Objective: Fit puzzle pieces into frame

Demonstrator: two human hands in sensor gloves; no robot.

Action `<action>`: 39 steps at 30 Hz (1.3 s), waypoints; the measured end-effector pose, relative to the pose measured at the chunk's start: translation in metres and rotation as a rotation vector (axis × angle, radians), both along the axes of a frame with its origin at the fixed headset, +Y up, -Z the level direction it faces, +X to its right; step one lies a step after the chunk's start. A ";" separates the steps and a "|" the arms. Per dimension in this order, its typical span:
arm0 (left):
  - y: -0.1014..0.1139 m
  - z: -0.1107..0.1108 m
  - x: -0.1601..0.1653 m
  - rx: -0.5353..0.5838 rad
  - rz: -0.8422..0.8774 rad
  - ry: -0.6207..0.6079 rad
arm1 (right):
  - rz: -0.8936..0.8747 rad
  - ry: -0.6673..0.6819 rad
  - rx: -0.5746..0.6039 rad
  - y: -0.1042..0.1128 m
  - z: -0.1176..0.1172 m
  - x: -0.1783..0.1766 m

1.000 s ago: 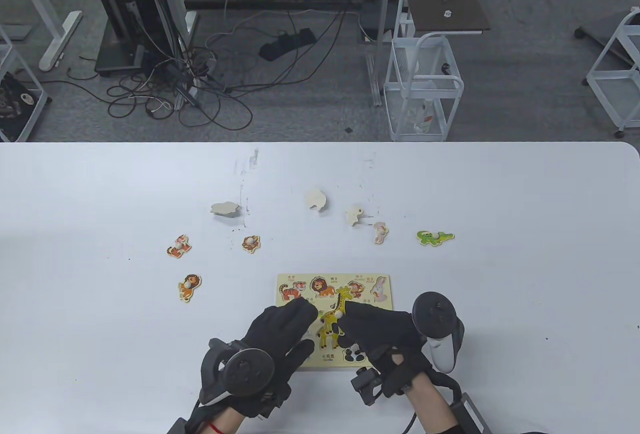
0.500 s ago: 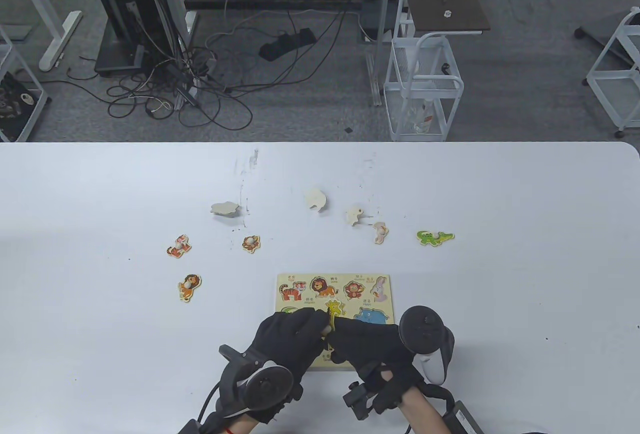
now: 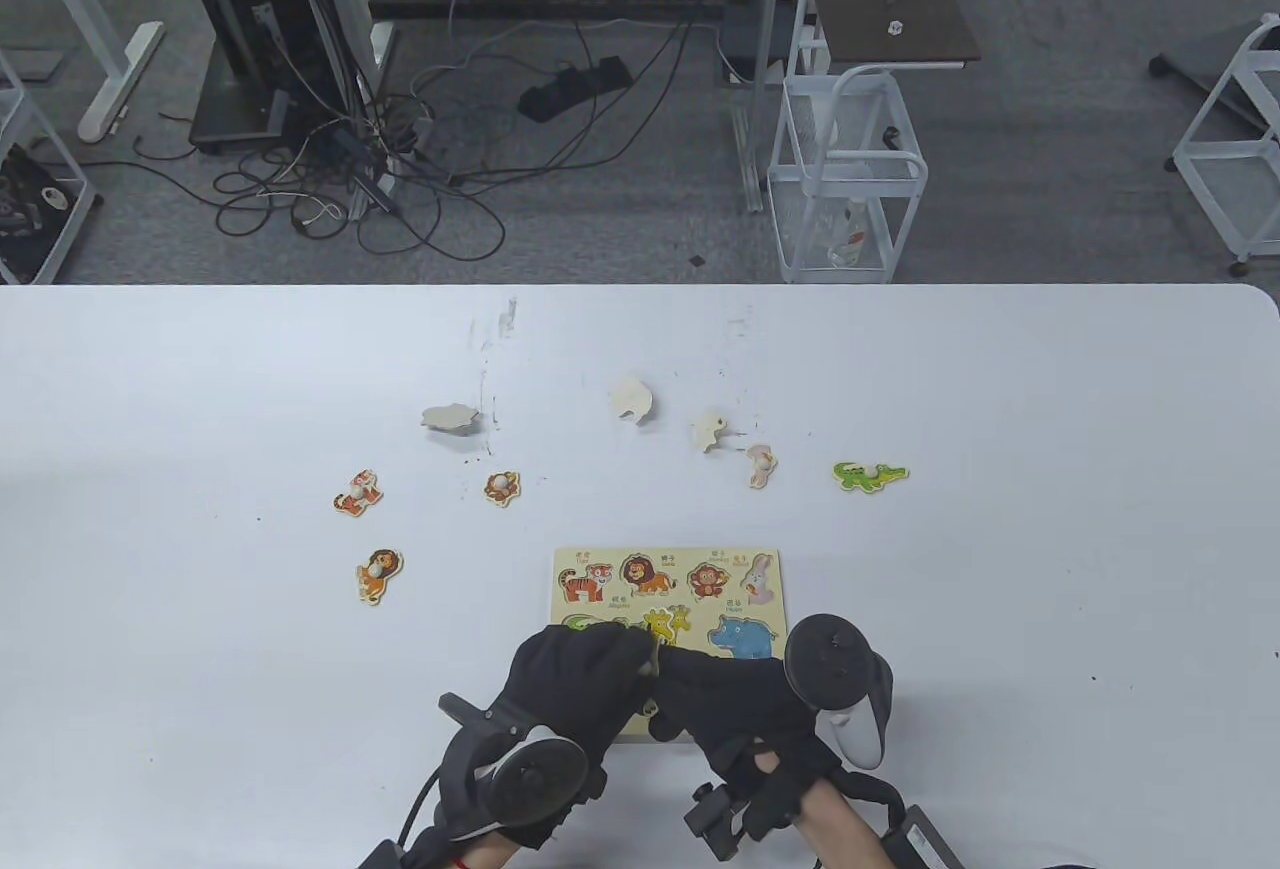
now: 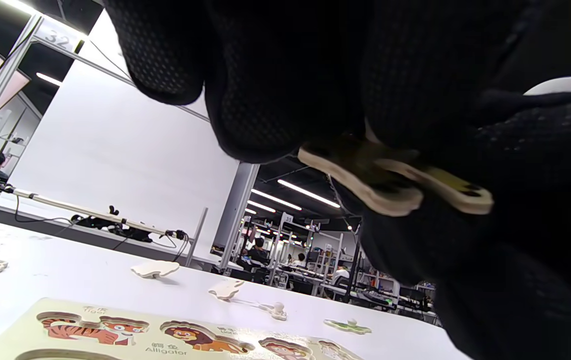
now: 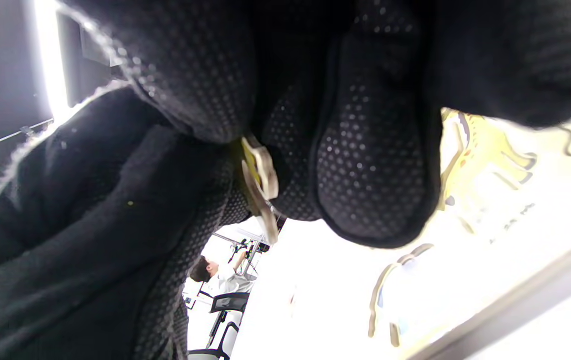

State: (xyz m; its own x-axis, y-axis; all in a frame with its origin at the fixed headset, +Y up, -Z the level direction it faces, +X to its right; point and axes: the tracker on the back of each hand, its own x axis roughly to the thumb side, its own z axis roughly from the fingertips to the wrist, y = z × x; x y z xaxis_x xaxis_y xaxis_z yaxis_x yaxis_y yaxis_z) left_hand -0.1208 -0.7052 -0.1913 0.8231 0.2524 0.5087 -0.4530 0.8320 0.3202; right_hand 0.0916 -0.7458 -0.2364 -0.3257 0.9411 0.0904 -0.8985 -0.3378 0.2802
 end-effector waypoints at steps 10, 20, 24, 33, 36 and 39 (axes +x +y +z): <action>0.000 -0.002 -0.001 -0.047 0.015 -0.034 | -0.047 0.067 -0.038 -0.005 0.000 -0.003; 0.002 -0.008 0.002 -0.098 -0.030 -0.047 | 0.063 0.058 0.077 0.004 0.002 0.000; 0.007 -0.010 0.002 -0.117 -0.070 -0.037 | 0.170 0.006 0.160 0.014 0.003 0.010; 0.006 -0.024 0.008 -0.213 -0.179 -0.007 | 0.377 -0.143 0.273 0.026 -0.003 0.050; 0.005 -0.032 0.013 -0.256 -0.215 -0.015 | 0.397 -0.183 0.270 0.024 -0.008 0.064; 0.004 -0.039 0.020 -0.282 -0.267 -0.017 | 0.398 -0.204 0.249 0.019 -0.011 0.075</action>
State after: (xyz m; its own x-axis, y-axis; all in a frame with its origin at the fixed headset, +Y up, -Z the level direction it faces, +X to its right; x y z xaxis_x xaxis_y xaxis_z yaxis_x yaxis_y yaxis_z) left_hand -0.1011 -0.7012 -0.2300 0.8708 0.1623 0.4640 -0.2120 0.9756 0.0564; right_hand 0.1667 -0.7265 -0.2477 -0.6890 0.6985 0.1934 -0.7146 -0.6993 -0.0203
